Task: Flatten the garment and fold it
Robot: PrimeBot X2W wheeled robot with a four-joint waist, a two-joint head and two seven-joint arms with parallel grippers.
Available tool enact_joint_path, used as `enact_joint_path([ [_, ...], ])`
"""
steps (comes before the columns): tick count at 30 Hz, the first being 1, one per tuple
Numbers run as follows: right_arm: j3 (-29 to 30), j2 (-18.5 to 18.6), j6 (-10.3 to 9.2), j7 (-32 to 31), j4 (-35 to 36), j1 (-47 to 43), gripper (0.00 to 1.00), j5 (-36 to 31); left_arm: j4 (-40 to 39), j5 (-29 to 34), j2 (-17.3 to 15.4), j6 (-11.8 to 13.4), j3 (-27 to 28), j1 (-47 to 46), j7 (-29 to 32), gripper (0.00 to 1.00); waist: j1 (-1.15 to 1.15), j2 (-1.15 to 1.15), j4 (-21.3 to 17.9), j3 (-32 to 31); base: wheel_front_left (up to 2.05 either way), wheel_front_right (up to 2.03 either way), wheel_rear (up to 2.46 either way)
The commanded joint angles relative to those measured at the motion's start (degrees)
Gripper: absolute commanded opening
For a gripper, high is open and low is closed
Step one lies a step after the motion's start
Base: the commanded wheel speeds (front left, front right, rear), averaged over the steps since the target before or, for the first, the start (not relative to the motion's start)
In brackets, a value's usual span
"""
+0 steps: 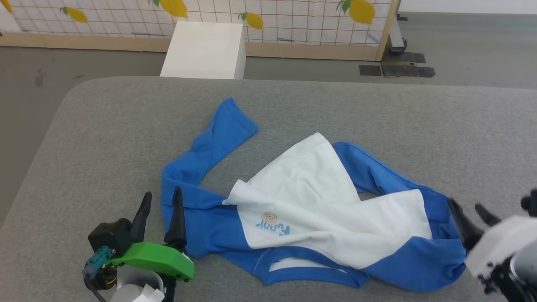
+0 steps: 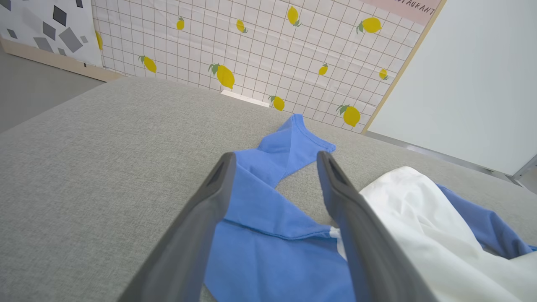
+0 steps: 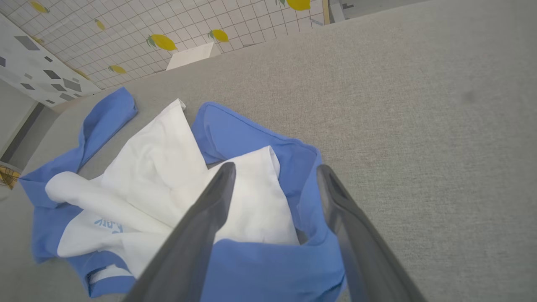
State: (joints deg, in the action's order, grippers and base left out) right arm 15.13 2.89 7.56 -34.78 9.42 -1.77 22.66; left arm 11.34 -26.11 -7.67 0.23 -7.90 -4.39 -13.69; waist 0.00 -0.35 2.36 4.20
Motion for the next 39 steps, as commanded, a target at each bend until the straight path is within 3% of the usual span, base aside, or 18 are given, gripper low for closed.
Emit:
enact_joint_path([
  [1,-0.82,-0.02,-0.08,-0.39,0.27,3.18,1.00,-2.27,-0.08,0.02,-0.36,0.16,-0.07,0.23,0.10,1.00,0.00,0.35,0.60,0.17,0.00,0.00,0.00],
  [7,-10.28,-0.01,-0.08,-6.10,-3.60,12.99,1.00,-9.34,-0.25,-0.12,-0.09,-0.03,-0.69,-0.74,0.15,1.00,0.00,0.35,2.74,2.11,0.00,0.00,0.00],
  [12,-17.39,0.68,-0.08,-11.17,-12.65,20.44,1.00,-17.09,-0.11,-0.37,0.56,-0.18,-1.21,-2.18,-0.04,1.00,0.00,0.35,5.68,5.07,0.00,0.00,0.00],
  [18,-21.95,2.01,-0.08,-13.62,-23.96,25.63,1.00,-21.91,0.53,-0.63,1.10,-0.48,-1.36,-3.39,-0.46,1.00,0.00,0.35,8.99,8.27,0.00,0.00,0.00],
  [27,-29.65,4.83,-0.08,-19.56,-33.45,26.83,1.00,-19.60,1.62,-0.93,1.95,-0.94,-0.91,-3.83,-1.04,1.00,0.00,0.35,10.74,9.29,0.00,0.00,0.00],
  [28,-29.95,5.15,-0.08,-19.68,-33.52,27.20,0.36,-18.78,1.73,-1.00,2.11,-1.03,-0.93,-3.92,-1.08,1.00,0.00,0.35,10.89,9.28,0.00,0.00,0.00],
  [29,-29.67,5.28,-0.08,-19.12,-33.34,27.64,0.02,-18.17,1.82,-1.03,2.24,-1.13,-1.01,-4.06,-1.10,1.00,0.00,0.35,11.09,9.32,0.00,0.00,0.00],
  [35,-25.66,5.45,-0.08,-13.64,-33.20,34.21,0.00,-18.38,2.28,-0.94,2.95,-1.76,-1.60,-5.43,-1.22,1.00,0.00,0.35,12.37,10.34,0.00,0.00,0.00],
  [39,-22.79,5.21,-0.08,-8.74,-34.67,43.15,0.00,-21.20,2.62,-0.67,3.29,-2.25,-2.03,-6.47,-1.26,1.00,0.00,0.35,13.89,11.74,0.00,0.00,0.00],
])
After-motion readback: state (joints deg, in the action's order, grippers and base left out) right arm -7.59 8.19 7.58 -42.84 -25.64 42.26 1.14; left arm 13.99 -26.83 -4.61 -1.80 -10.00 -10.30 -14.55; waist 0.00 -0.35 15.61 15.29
